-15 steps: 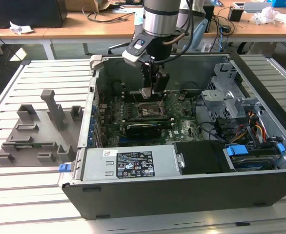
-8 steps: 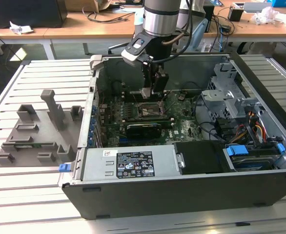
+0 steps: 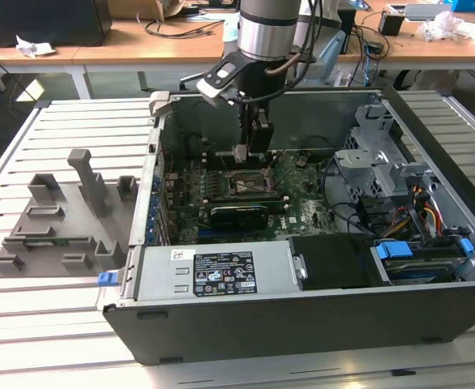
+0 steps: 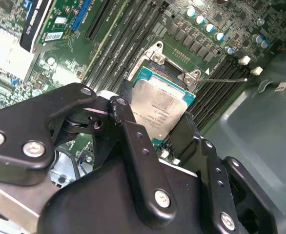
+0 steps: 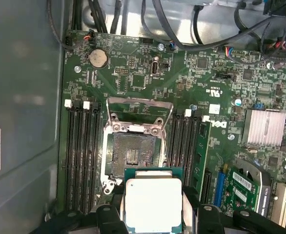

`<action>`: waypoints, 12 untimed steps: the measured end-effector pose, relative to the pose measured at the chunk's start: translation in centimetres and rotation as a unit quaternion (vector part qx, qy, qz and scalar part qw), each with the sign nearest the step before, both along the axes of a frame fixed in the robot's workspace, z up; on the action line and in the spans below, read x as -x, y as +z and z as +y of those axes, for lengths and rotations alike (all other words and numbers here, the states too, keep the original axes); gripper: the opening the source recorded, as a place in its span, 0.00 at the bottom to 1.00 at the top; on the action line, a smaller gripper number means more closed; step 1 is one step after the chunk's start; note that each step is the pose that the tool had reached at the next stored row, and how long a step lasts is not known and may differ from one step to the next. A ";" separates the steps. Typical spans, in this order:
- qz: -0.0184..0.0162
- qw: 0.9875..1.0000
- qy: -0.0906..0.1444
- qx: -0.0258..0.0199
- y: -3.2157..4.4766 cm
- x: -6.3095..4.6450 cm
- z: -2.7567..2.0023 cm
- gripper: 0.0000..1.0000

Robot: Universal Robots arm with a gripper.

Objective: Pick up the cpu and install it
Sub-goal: 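Place the cpu into insertion slot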

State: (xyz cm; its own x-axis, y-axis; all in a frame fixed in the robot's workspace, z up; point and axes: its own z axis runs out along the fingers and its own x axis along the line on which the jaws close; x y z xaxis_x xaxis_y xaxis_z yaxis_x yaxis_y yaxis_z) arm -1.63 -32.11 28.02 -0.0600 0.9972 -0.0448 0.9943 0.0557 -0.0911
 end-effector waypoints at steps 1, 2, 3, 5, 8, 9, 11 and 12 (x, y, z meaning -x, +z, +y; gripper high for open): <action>0.000 1.000 -0.005 0.000 0.00 0.0 0.00 0.55; 0.000 1.000 -0.007 0.000 0.00 0.0 0.00 0.55; 0.000 1.000 -0.010 0.000 0.00 0.0 0.00 0.55; 0.000 1.000 -0.024 0.001 -0.01 0.0 0.00 0.55; 0.000 0.999 -0.036 0.002 -0.02 0.0 0.00 0.55; 0.000 0.999 -0.036 0.002 -0.01 0.0 0.00 0.55; 0.000 0.999 -0.036 0.002 -0.02 0.0 0.00 0.55; 0.000 0.999 -0.036 0.002 -0.01 0.0 0.00 0.55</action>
